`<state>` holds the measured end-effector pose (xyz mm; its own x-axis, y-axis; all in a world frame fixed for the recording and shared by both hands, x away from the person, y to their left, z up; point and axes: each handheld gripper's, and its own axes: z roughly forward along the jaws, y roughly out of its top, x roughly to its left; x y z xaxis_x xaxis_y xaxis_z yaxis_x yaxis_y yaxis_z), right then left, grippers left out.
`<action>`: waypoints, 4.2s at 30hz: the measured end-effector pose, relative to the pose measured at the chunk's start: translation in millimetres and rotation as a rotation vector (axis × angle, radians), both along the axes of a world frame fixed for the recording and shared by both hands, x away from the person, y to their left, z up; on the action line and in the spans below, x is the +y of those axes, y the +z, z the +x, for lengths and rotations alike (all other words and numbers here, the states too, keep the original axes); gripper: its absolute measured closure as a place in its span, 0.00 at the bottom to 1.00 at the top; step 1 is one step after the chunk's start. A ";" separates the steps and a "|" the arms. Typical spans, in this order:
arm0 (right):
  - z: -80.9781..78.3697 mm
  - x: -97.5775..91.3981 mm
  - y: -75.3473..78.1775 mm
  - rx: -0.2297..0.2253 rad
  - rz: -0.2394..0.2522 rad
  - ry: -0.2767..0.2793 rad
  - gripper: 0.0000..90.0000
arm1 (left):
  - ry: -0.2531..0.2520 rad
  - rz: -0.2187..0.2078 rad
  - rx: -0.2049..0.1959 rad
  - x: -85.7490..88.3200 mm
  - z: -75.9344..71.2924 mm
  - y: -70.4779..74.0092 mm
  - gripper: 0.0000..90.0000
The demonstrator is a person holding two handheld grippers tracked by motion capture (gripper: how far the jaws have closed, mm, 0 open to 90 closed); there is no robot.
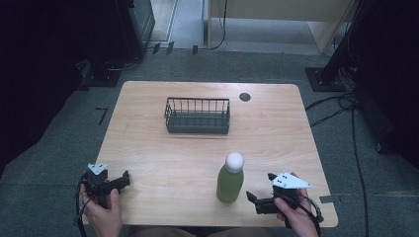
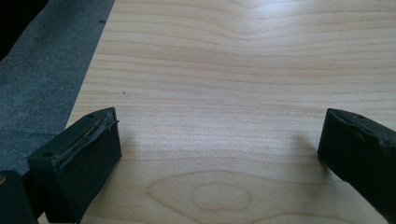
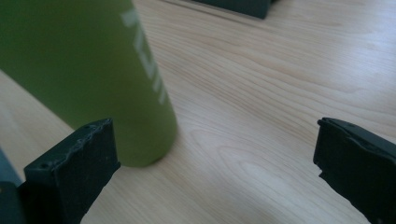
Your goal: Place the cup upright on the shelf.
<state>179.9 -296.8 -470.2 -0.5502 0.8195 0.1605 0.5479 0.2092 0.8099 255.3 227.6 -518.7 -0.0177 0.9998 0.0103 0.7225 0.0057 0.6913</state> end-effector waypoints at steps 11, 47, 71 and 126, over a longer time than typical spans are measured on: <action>-5.8 12.1 12.0 -0.022 0.069 0.084 0.00 | 0.000 0.000 0.000 0.0 0.0 0.0 0.00; -2.6 72.4 21.3 -0.103 0.106 0.033 0.16 | 0.000 0.000 0.000 0.0 0.0 0.0 0.00; 3.9 88.2 23.2 -0.165 0.064 -0.059 0.22 | 0.000 0.001 0.000 0.1 0.0 0.0 0.00; 107.3 138.9 75.8 -0.274 0.031 -0.122 0.22 | 0.002 -0.002 -0.002 -0.1 0.1 0.0 0.00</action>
<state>287.2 -157.9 -394.4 -0.4741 0.8793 0.0452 0.3275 0.1285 0.9361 255.5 227.5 -518.7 -0.0200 0.9998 0.0081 0.7214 0.0088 0.6925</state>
